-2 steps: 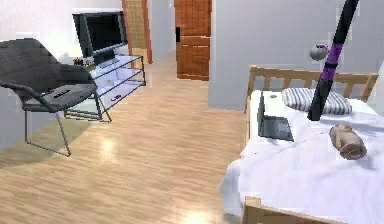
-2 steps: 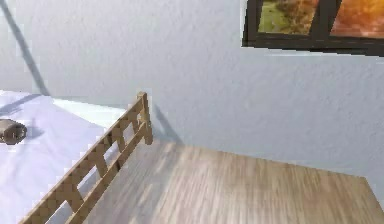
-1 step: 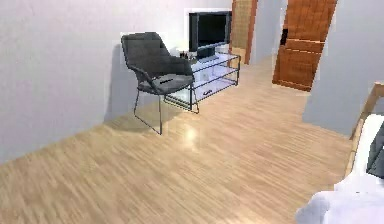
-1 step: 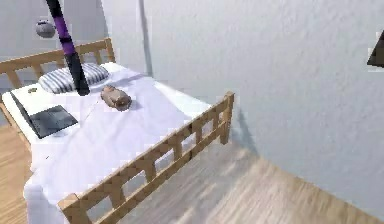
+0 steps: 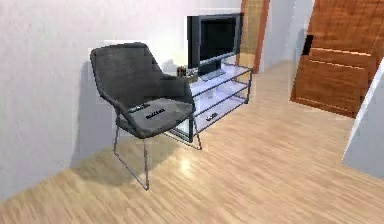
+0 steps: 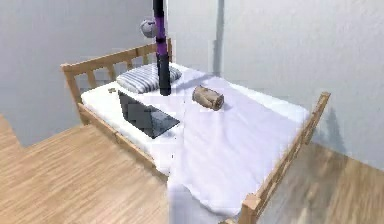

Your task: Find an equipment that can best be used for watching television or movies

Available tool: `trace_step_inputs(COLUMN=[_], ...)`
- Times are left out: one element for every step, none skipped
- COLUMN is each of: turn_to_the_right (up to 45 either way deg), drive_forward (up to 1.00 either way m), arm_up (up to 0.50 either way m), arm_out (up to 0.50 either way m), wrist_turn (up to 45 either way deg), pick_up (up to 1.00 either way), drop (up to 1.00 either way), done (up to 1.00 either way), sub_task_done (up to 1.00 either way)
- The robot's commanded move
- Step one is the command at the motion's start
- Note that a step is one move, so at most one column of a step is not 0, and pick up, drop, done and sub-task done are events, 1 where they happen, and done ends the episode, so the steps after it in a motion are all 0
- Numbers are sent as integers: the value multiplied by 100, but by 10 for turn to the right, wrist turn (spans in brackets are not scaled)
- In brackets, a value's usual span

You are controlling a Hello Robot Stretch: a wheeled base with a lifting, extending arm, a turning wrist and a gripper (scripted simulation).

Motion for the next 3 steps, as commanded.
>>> trace_step_inputs(turn_to_the_right=[150, 0, 0], drive_forward=[0, 100, 30], arm_up=[0, 0, 0], arm_out=[0, 0, 0], wrist_turn=[0, 0, 0], pick_up=[0, 0, 0], drop=[0, 0, 0], done=[0, 0, 0], sub_task_done=[0, 0, 0])
